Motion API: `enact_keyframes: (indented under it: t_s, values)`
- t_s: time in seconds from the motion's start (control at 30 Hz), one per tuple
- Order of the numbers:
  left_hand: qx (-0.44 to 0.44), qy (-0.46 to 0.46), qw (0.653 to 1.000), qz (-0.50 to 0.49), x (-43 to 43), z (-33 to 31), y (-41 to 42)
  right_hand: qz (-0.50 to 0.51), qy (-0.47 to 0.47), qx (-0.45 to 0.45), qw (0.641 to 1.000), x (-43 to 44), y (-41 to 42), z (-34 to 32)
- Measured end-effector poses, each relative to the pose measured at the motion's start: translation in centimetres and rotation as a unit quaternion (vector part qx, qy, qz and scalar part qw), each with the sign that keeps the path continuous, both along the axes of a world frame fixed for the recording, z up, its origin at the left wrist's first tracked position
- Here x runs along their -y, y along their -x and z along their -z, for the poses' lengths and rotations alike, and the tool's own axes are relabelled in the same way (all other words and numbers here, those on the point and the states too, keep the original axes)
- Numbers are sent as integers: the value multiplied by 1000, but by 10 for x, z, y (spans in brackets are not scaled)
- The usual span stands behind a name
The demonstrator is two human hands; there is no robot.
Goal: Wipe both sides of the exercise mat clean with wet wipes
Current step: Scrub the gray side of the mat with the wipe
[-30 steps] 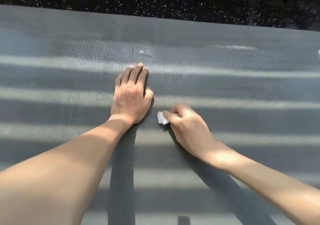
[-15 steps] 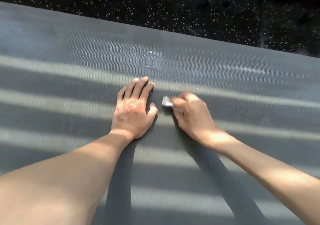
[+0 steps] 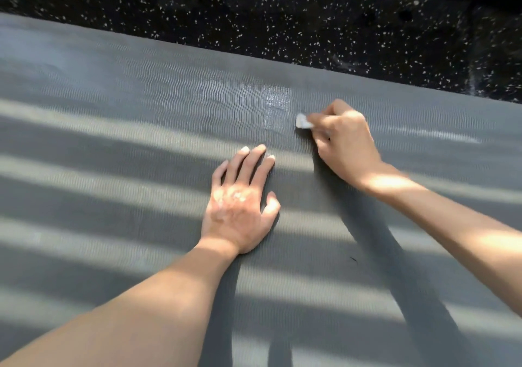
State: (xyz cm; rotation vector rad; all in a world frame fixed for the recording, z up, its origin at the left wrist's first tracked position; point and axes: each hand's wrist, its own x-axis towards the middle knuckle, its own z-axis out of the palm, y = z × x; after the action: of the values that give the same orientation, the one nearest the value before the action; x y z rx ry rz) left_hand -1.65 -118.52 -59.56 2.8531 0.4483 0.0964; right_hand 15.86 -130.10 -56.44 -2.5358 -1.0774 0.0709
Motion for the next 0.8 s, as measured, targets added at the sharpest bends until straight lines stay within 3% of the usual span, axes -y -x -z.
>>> enact_keyframes:
  t_s: [0.17,0.33,0.43,0.53,0.67,0.8]
  values:
    - [0,-5,1000,-1,-1,1,1,-136,48,-73,987,61,79,-7]
    - [-10,-2,1000,-1,0,0,0,-36,-11,1,999,-4,-21,3]
    - [-15,-5,1000,0,0,-1,0,6,0,34,999,-38,-75,4]
    - [-17,-3,1000,1,0,0,0,13,6,27,1000,-30,-60,4]
    - [-13,0,1000,1,0,0,1,-59,7,-36,998,14,7,0]
    - [-15,2,1000,2,-1,0,0,-36,4,-14,999,-17,-38,-4]
